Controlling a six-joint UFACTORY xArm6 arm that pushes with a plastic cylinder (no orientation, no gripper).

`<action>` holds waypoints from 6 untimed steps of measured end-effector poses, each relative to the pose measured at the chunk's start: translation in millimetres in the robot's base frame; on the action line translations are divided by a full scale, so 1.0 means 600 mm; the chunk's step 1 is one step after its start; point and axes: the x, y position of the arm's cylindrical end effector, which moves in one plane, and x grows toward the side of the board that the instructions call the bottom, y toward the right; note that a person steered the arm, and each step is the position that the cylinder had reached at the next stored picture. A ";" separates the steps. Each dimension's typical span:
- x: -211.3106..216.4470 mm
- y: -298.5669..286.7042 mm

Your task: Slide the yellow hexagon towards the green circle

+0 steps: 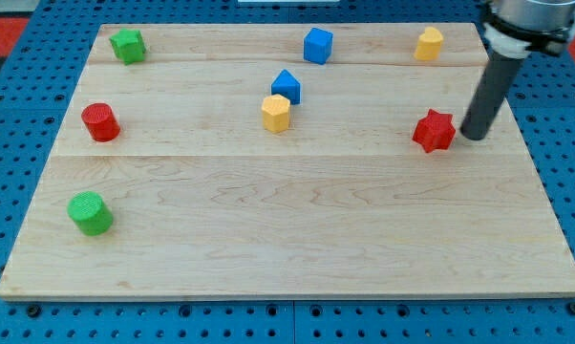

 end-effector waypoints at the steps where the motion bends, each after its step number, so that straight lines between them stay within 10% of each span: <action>1: -0.087 -0.014; 6: -0.159 -0.168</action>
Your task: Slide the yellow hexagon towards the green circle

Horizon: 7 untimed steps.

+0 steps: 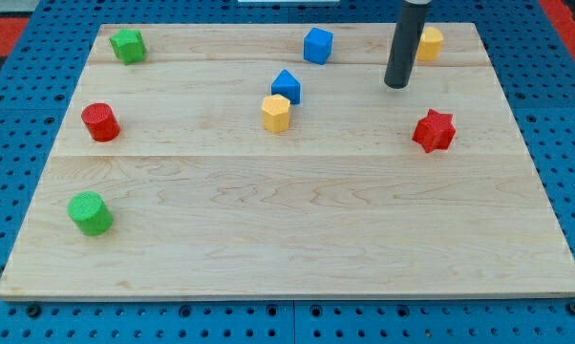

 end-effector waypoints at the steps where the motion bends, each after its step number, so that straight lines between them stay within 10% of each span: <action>1: -0.002 -0.029; 7: -0.003 -0.110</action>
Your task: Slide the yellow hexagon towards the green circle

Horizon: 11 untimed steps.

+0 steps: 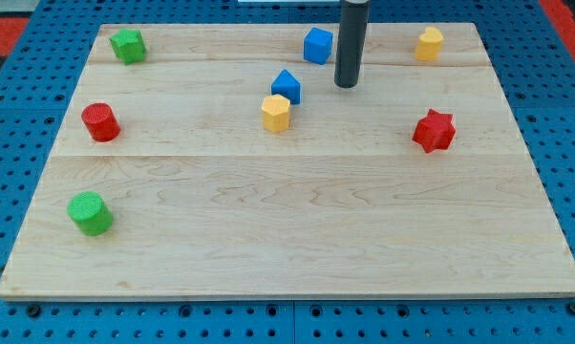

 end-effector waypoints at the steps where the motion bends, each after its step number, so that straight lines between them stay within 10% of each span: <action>1: 0.000 -0.010; 11: 0.151 -0.237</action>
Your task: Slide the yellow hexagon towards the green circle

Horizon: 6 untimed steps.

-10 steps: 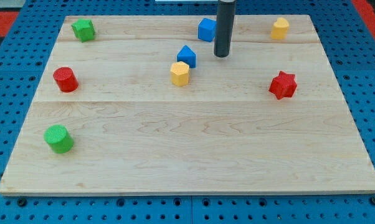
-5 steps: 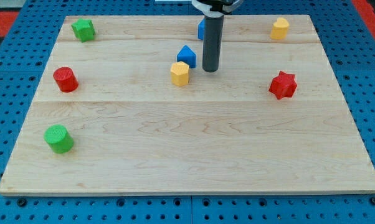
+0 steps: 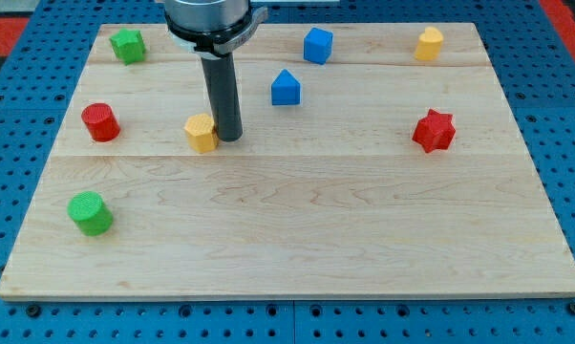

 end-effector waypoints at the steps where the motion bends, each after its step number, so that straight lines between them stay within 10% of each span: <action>1: -0.033 0.002; 6: 0.014 -0.091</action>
